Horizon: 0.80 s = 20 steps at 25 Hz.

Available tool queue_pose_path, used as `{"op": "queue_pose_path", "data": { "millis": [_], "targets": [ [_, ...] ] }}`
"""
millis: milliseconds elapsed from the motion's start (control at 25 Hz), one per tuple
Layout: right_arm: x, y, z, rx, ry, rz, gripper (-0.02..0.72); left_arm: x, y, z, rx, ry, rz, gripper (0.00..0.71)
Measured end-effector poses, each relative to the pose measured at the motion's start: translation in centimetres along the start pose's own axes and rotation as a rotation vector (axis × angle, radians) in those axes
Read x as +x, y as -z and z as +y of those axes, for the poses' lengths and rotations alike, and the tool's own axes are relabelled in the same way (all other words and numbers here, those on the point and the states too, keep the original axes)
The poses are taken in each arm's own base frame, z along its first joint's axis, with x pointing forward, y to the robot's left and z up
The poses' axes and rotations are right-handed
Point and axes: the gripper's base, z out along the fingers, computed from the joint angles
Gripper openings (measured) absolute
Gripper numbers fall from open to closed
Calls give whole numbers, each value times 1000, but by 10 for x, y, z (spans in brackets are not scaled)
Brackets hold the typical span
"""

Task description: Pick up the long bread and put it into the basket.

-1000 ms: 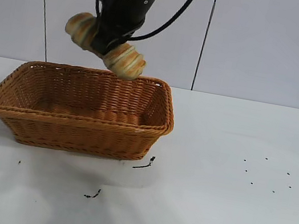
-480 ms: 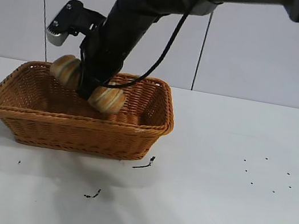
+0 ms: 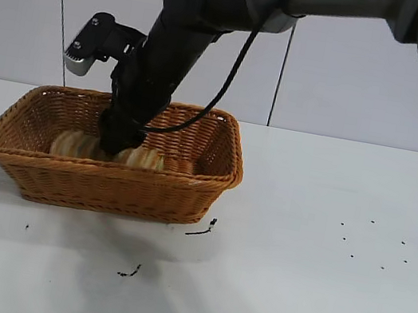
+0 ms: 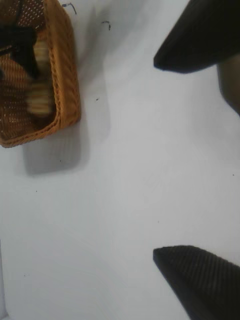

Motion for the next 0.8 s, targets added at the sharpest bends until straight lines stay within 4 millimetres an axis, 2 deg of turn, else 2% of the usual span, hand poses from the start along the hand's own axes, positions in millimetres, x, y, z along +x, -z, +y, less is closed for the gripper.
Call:
{"op": "queue_pose_path", "data": {
  "millis": [160, 360, 440, 520, 680, 800],
  "targets": [
    [-11, 30, -10, 11, -127, -45, 587, 0, 0, 0, 0, 0, 0, 696],
    [-10, 69, -33, 0, -611, -113, 587, 0, 0, 0, 0, 0, 0, 696],
    [-2, 79, -45, 10, -792, -124, 587, 0, 0, 0, 0, 0, 0, 696],
    [9, 86, -55, 14, -892, -108, 587, 0, 0, 0, 0, 0, 0, 696],
    [38, 96, -70, 16, -964, -18, 588, 0, 0, 0, 0, 0, 0, 696],
    [66, 103, -85, 61, -989, 60, 588, 0, 0, 0, 0, 0, 0, 696]
  ]
}}
